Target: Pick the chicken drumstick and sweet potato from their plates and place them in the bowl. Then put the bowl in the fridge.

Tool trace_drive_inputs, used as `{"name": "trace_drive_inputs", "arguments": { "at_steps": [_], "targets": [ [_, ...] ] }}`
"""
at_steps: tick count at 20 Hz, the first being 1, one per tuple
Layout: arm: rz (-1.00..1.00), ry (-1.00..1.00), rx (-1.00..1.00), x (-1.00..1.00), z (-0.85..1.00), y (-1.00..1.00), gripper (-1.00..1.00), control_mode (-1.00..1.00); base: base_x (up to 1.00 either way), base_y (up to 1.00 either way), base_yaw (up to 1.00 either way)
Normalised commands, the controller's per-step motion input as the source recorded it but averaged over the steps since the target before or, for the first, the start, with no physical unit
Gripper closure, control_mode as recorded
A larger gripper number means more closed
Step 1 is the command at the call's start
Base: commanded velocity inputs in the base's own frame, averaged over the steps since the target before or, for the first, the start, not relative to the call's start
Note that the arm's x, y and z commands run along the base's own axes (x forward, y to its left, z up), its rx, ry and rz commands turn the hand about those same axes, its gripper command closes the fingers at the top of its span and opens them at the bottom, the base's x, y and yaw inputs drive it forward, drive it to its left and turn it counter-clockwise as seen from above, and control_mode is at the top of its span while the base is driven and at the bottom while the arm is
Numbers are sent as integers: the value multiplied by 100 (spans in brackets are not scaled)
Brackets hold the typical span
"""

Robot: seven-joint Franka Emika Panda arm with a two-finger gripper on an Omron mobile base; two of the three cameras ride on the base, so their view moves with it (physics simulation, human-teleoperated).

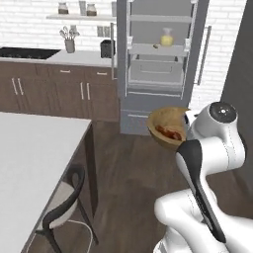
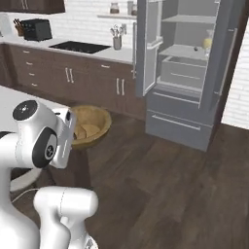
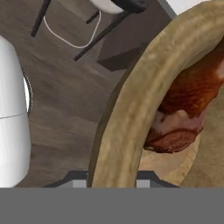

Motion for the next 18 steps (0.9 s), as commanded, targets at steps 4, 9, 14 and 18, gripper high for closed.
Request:
{"name": "trace_drive_inputs", "arguments": {
  "at_steps": [4,9,14,18],
  "targets": [
    [0,0,0,0,0,0,100,100,100,-39,-41],
    [0,0,0,0,0,0,100,100,100,-14,-34],
    [0,0,0,0,0,0,100,100,100,0,-17],
    [0,0,0,0,0,0,100,100,98,0,2]
  ]
}}
